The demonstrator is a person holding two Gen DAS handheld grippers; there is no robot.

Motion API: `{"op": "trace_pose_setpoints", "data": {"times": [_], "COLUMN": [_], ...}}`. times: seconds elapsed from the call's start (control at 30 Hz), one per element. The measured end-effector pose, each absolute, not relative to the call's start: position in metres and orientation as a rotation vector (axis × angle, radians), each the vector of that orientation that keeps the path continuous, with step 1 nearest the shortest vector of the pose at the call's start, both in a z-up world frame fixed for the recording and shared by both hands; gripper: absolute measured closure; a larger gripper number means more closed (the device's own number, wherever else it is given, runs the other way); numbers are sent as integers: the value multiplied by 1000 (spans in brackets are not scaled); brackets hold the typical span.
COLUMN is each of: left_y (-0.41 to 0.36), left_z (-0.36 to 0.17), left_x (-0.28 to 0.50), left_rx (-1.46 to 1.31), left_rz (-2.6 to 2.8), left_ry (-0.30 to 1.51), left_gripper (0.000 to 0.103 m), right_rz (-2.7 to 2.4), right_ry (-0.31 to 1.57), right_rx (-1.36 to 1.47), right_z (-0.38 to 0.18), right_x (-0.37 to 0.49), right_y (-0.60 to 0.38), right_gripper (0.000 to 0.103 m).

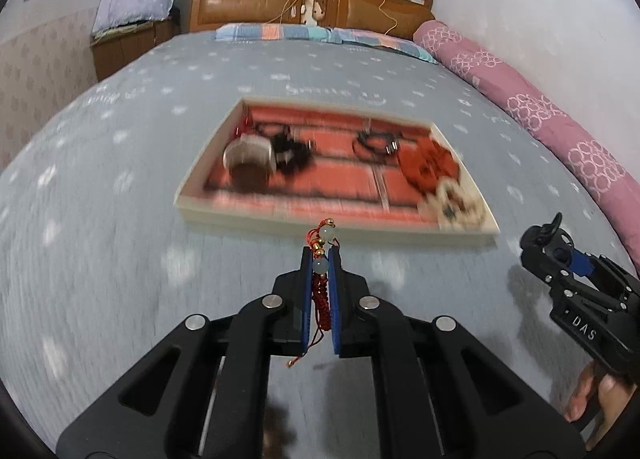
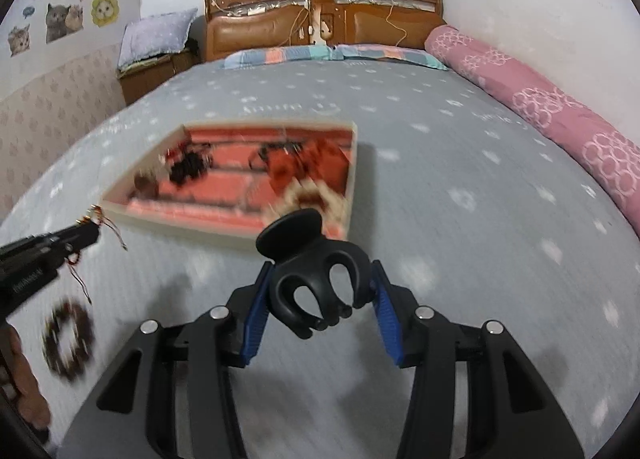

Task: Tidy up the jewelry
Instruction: 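Carry the charm and claw clip into the tray and open both tools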

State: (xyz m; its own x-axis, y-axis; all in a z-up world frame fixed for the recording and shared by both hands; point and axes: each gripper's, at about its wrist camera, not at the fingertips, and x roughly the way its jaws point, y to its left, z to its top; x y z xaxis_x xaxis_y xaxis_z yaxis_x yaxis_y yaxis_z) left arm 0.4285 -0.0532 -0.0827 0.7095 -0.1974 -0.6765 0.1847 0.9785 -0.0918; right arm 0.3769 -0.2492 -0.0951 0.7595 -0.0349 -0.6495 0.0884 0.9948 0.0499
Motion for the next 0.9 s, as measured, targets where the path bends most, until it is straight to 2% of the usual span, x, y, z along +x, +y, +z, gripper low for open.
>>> {"op": "trace_pose_setpoints", "data": {"times": [0.23, 0.47, 0.9], "left_y": [-57, -52, -51], "left_z": [-78, -99, -115], "left_x": [505, 564, 585], "left_rx": [35, 80, 123], "left_rz": [-164, -99, -89], "left_ry": [749, 806, 823], "left_gripper": [97, 97, 97], "right_rz": [-81, -117, -128], "right_ry": [698, 734, 824], "right_rx": [105, 88, 96], "right_z": [-85, -98, -138], "right_x": [452, 503, 534], "right_y": [-230, -226, -230], "right_gripper": [56, 56, 55]}}
